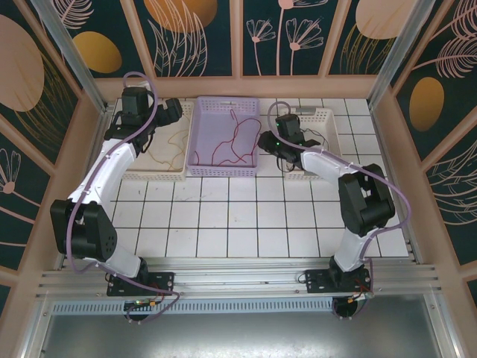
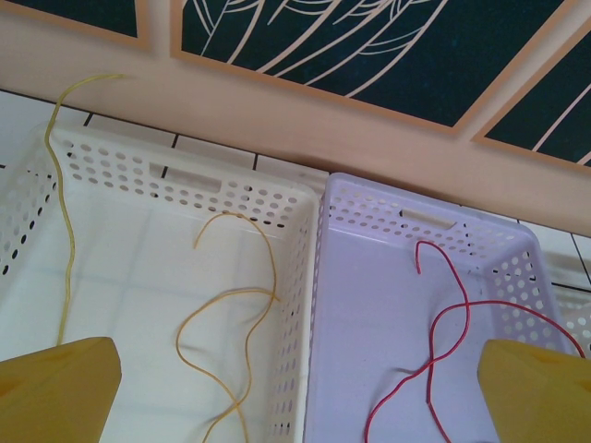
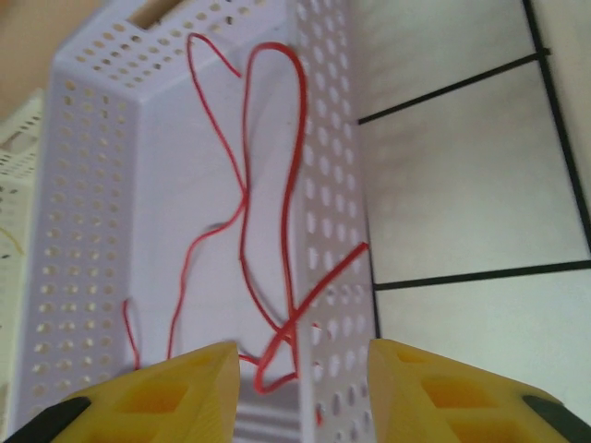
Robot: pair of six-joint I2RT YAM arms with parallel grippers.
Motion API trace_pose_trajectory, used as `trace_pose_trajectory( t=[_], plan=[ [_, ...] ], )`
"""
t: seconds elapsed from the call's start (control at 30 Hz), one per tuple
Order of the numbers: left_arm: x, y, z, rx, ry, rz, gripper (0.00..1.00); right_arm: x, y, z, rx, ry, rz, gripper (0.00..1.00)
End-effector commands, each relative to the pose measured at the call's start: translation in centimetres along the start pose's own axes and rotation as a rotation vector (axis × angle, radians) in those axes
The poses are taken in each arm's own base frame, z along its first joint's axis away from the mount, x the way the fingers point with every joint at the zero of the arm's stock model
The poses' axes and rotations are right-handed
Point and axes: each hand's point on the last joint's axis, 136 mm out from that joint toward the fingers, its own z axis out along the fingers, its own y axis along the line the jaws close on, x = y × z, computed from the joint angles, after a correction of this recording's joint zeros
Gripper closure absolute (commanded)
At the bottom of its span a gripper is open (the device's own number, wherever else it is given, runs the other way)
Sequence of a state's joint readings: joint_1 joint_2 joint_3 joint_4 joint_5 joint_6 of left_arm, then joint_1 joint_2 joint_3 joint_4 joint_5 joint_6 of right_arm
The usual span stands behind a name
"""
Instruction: Untangle the cables
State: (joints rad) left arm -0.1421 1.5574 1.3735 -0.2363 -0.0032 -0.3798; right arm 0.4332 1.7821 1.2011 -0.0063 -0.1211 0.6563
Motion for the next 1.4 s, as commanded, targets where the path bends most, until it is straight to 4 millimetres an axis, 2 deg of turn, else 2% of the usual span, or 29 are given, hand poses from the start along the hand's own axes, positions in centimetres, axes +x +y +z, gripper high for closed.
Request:
trace_pose_trajectory(
  t=[0.0, 0.4, 0.63, 0.77, 0.93, 1.0, 1.23, 1.37],
  plan=[
    [-0.6, -0.2, -0.3, 0.017, -0.013, -0.005, 0.02, -0.3, 0.2, 0.9, -0.068, 0.006, 0.063, 0.59],
    [-0.7, -0.2, -0.2, 0.016, -0.011, -0.004, 0.02, 0.9, -0.9, 2.1, -0.069, 0.044, 0.123, 0.57],
    [-0.5, -0.2, -0.2, 0.014, -0.008, -0.002, 0.02, 0.1, -1.2, 3.0, -0.065, 0.019, 0.133, 0.65],
    [-0.7, -0.2, -0.2, 0.013, -0.013, -0.001, 0.02, -0.3, -1.5, 3.5, -0.073, 0.020, 0.153, 0.74],
    [-0.7, -0.1, -0.1, 0.012, -0.010, -0.002, 0.02, -0.8, -1.3, 3.8, -0.072, 0.002, 0.151, 0.76],
    [-0.6, -0.1, -0.1, 0.013, -0.008, -0.001, 0.02, -0.9, -1.0, 3.7, -0.083, 0.000, 0.147, 0.74],
    [-0.7, -0.2, -0.1, 0.014, -0.010, -0.002, 0.01, -0.4, -0.5, 2.5, -0.115, -0.029, 0.153, 0.52],
    [-0.6, -0.2, -0.1, 0.016, -0.008, -0.003, 0.01, 0.3, -0.7, 2.6, -0.126, -0.021, 0.172, 0.50]
  ],
)
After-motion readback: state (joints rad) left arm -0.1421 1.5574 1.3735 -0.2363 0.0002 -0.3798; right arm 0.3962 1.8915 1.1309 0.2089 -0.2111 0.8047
